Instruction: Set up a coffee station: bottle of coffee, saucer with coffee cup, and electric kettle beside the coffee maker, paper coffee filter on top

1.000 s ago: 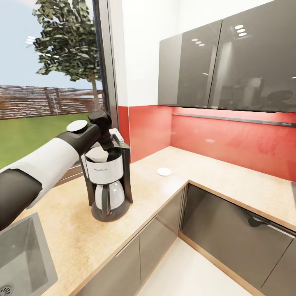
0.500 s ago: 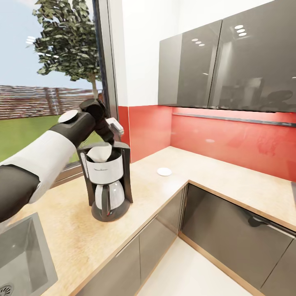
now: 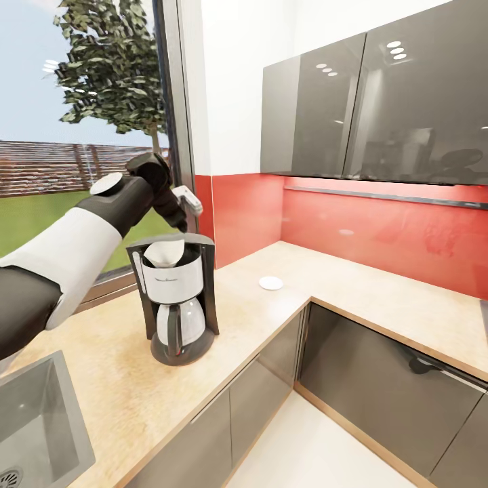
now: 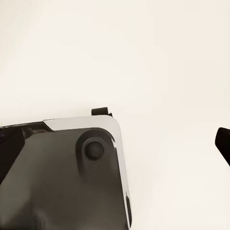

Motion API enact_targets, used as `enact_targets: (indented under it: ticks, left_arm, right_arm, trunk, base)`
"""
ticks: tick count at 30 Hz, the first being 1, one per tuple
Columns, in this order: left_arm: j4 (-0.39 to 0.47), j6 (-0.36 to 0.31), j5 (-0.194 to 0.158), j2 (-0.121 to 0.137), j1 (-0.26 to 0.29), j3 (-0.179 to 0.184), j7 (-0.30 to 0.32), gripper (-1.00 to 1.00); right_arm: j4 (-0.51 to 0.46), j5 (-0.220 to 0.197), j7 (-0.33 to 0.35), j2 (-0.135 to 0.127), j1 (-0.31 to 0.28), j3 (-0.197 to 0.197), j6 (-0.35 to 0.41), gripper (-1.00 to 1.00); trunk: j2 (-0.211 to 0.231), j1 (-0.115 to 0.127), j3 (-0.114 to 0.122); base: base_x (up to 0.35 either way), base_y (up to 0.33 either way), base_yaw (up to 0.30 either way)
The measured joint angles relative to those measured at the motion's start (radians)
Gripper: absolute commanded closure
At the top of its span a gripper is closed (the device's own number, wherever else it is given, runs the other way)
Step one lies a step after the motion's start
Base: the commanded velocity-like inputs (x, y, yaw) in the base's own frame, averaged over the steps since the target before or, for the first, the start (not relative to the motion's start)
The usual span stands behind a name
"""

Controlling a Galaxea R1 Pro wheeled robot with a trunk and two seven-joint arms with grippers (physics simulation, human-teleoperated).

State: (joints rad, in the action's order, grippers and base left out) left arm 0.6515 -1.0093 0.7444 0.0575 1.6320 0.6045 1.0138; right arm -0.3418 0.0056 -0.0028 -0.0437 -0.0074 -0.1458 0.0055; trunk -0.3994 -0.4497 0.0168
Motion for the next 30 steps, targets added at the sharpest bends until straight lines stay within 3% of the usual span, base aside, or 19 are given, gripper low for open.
enact_targets:
  ticks: [4,7,8,9,10,11,13,19,30]
  left_arm:
    - [0.000,0.000,0.000,0.002,0.009,-0.002,0.000,-1.00]
    - [0.000,-0.001,0.000,0.002,0.019,-0.039,0.001,-1.00]
    - [0.001,0.000,0.001,0.002,0.022,-0.072,0.001,-1.00]
    - [0.002,0.001,0.001,0.000,0.023,-0.138,0.000,-1.00]
    - [0.003,0.001,0.000,-0.001,0.024,-0.163,0.000,-1.00]
    - [0.043,0.006,0.001,-0.002,0.017,-0.272,-0.002,-1.00]
    - [0.088,0.006,-0.002,-0.001,0.013,-0.309,-0.001,-1.00]
    - [0.192,0.005,-0.012,-0.011,-0.041,-0.330,0.002,-1.00]
    - [0.203,0.005,-0.013,-0.015,-0.049,-0.333,0.002,-1.00]
  right_arm:
    - [0.000,0.000,0.000,0.000,0.000,0.000,0.000,-1.00]
    - [0.000,0.000,0.000,0.000,0.000,0.001,0.000,-1.00]
    - [0.000,0.000,0.000,0.000,0.000,0.001,0.000,-1.00]
    - [0.000,0.000,0.000,0.000,0.000,0.001,0.000,-1.00]
    - [0.000,0.000,0.000,0.000,0.000,0.001,0.000,-1.00]
    - [0.000,0.000,0.001,0.000,0.000,0.001,0.000,-1.00]
    - [-0.001,0.000,0.001,0.000,0.000,0.001,-0.001,-1.00]
    - [-0.002,-0.002,-0.001,-0.001,0.000,-0.002,-0.001,-1.00]
    - [-0.002,-0.003,-0.001,-0.001,0.000,-0.002,-0.001,-1.00]
  trunk:
    - [0.000,0.000,0.000]
    - [0.000,0.000,0.000]
    - [0.000,0.000,0.000]
    - [0.000,0.000,0.000]
    - [0.000,0.000,0.000]
    - [0.000,0.000,0.000]
    - [0.000,0.000,0.000]
    - [0.000,0.000,0.000]
    - [0.000,0.000,0.000]
  base:
    - [0.000,0.000,0.000]
    - [0.000,0.000,0.000]
    - [0.000,0.000,0.000]
    - [0.000,0.000,0.000]
    - [0.000,0.000,0.000]
    - [0.000,0.000,0.000]
    - [0.000,0.000,0.000]
    - [0.000,-0.097,0.113]
    - [-0.001,-0.261,0.267]
